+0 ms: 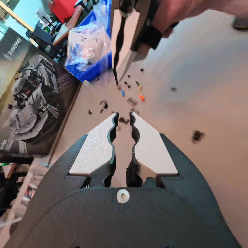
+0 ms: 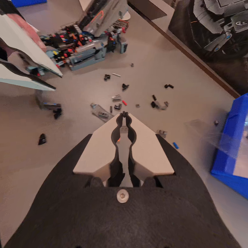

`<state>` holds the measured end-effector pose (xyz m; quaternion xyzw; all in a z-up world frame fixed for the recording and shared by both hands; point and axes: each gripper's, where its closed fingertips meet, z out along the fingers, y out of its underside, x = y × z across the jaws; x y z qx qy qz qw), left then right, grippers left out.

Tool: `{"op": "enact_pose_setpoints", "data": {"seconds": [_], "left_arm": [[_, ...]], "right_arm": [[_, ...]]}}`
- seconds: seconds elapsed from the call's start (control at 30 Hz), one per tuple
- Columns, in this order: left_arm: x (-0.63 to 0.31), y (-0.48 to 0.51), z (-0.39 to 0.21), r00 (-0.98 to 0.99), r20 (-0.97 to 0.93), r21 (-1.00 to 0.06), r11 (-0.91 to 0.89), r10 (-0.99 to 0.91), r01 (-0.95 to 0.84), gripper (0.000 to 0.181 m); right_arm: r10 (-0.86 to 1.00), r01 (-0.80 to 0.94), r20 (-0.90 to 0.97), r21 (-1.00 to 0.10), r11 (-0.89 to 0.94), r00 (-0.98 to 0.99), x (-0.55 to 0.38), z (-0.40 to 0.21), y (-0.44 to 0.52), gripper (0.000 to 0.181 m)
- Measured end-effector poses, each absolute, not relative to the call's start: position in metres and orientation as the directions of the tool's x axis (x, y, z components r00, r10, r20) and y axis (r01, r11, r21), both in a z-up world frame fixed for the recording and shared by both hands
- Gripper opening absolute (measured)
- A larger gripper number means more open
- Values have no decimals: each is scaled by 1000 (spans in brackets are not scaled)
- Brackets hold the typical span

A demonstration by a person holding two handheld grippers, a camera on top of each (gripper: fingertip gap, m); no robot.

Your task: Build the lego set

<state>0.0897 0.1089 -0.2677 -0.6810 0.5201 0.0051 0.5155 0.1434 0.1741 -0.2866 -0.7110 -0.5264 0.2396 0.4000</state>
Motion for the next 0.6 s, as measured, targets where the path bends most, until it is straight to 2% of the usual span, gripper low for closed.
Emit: {"op": "enact_pose_setpoints", "data": {"seconds": [0.1,0.2,0.3,0.6], "left_arm": [[103,175,-282,456,-486,-658,-31,-745,-752,18],[100,236,-313,468,-452,-596,-133,-759,-792,17],[98,269,-341,481,-386,-582,-197,-787,-789,13],[108,286,-373,424,-328,-549,-195,-844,-813,10]], "right_arm": [[940,608,47,-773,-179,337,134,-294,211,2],[938,661,39,-720,-212,344,126,-309,244,2],[938,708,48,-669,-224,343,125,-324,269,3],[944,677,5,-698,-233,330,126,-328,279,2]]}}
